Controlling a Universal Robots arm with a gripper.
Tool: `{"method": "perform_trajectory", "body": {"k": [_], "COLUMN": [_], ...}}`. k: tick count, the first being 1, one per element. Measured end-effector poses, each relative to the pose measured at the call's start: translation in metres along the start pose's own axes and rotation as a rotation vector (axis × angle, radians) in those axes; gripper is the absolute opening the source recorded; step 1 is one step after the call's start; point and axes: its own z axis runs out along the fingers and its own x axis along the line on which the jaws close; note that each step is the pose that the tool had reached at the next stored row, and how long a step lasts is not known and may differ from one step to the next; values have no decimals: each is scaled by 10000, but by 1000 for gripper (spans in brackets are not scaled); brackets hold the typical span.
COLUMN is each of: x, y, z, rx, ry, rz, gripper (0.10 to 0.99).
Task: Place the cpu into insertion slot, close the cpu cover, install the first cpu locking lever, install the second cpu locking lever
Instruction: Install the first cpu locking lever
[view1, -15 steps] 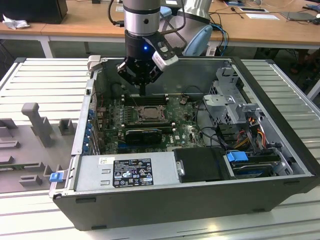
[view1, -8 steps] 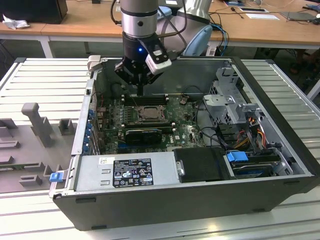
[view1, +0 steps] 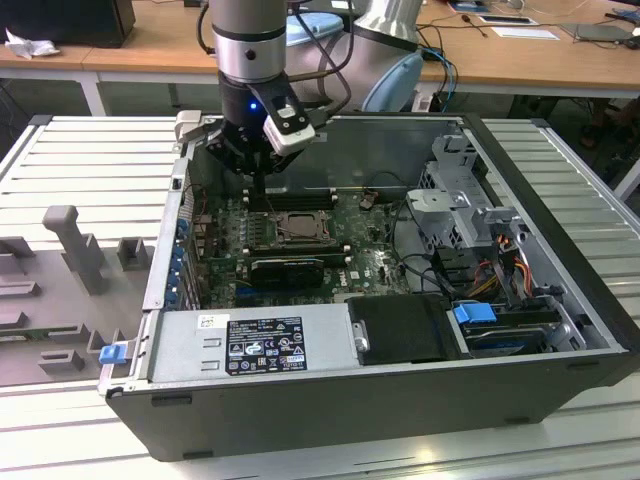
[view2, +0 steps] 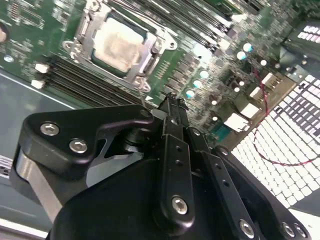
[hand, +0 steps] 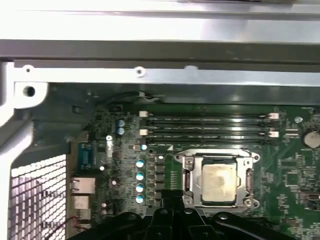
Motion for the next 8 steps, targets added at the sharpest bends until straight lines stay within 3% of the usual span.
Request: {"method": "perform_trajectory", "body": {"k": [8], "x": [138], "y": [35], "z": [57], "rx": [1], "ry": [1], "rz": [0], "gripper": [106]}}
